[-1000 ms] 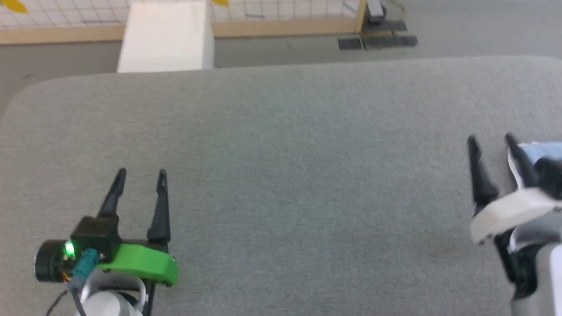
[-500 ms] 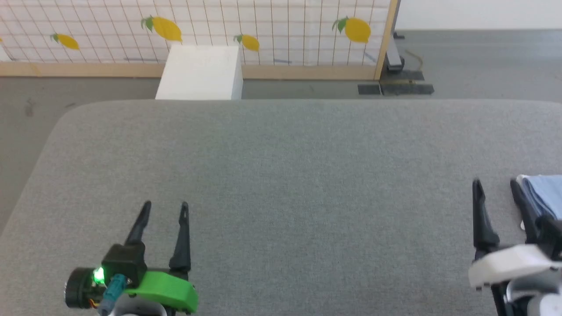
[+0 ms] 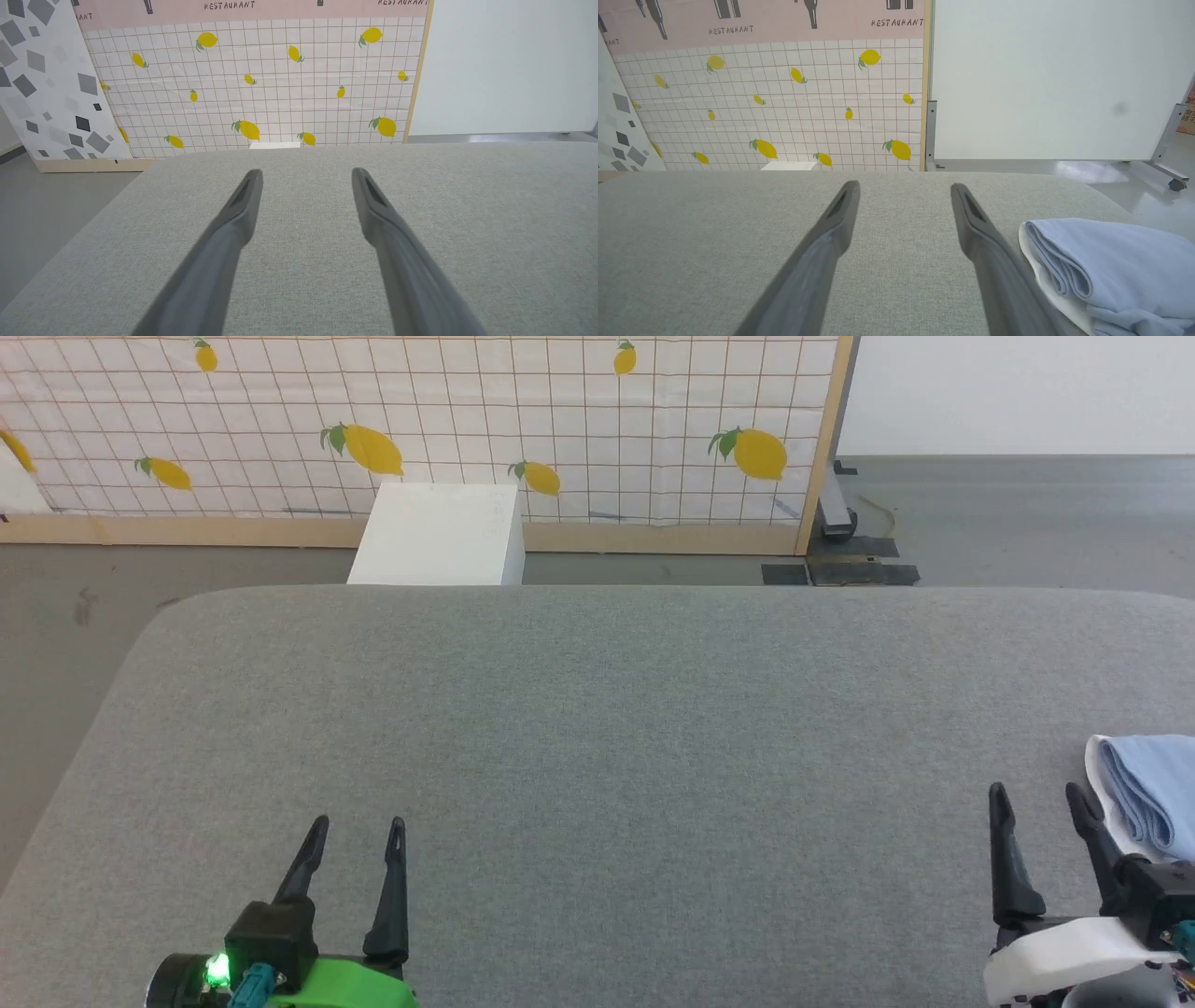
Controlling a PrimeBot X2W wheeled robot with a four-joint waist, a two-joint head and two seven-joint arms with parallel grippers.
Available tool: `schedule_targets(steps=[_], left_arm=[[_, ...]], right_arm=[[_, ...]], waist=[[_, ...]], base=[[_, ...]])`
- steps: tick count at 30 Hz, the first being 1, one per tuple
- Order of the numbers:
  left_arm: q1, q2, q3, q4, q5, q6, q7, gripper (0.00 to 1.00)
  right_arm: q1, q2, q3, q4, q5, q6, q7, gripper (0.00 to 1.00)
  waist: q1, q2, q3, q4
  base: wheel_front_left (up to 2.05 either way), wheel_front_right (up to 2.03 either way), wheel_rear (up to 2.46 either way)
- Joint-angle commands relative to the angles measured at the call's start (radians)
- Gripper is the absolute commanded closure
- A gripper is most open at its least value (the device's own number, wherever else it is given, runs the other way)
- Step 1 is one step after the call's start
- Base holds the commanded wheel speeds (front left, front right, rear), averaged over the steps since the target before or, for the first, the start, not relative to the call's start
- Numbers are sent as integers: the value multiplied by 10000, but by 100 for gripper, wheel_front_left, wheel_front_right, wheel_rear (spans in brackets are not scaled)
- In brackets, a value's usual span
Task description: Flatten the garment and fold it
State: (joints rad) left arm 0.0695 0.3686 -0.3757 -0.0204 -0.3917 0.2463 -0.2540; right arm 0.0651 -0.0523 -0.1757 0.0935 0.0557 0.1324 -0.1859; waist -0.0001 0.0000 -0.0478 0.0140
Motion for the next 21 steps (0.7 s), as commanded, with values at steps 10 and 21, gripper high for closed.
schedule_targets(steps=[10, 21], left_arm=[[-225, -265, 270, -53, 472, -354, -77, 0], [-100, -594, 687, -302, 697, -433, -22, 100]], right_arm=[[-176, 19, 157, 201, 74, -17, -114, 0], [-193, 0, 174, 245, 156, 2, -117, 100]], waist=[[1, 0, 188, -15], [1, 0, 381, -64]], base=[[0, 0, 0], [0, 0, 0]])
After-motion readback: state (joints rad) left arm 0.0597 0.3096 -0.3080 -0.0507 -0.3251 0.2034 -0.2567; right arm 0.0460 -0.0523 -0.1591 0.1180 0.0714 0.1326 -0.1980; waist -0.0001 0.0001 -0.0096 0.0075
